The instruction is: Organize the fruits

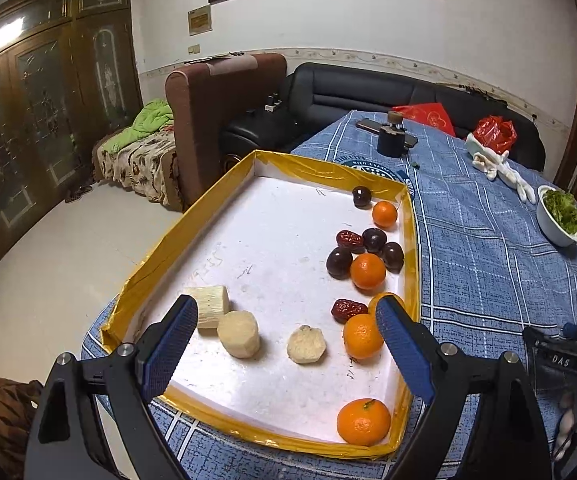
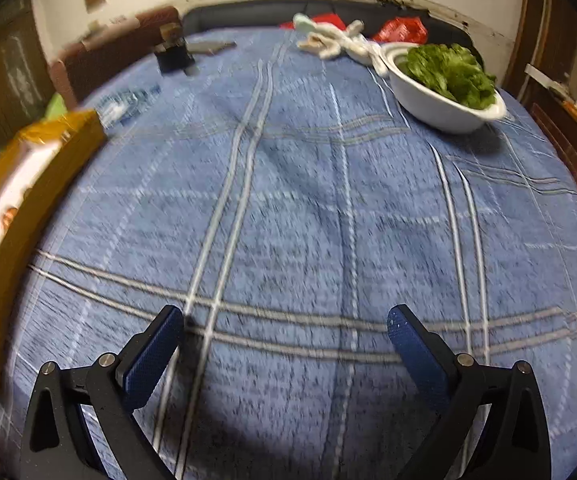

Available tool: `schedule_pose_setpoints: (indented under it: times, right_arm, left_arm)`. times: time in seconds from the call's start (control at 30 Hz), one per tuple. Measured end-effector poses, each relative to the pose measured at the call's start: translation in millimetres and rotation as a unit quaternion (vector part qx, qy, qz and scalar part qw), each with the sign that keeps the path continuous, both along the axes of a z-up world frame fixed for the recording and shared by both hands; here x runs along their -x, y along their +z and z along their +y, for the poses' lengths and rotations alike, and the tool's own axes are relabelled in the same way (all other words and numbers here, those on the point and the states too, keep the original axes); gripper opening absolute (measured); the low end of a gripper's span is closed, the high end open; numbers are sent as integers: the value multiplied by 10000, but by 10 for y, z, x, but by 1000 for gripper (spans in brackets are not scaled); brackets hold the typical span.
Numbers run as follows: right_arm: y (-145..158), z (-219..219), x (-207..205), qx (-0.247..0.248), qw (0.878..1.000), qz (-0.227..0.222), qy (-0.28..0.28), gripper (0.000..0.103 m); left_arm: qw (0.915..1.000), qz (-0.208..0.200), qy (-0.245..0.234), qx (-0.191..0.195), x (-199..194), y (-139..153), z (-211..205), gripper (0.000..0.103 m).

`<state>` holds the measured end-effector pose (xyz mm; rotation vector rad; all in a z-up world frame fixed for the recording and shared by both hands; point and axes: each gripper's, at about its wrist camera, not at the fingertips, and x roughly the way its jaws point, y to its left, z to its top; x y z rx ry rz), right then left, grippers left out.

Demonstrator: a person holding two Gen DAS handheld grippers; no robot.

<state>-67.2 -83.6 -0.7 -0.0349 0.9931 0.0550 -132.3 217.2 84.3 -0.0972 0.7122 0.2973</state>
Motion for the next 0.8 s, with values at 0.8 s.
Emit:
schedule_pose_setpoints:
  times: [0.8]
  right_arm:
    - [950, 1077, 1113, -212, 9721, -1843, 1438, 103]
  left_arm:
    - [9994, -304, 131, 57, 245, 115, 86, 91]
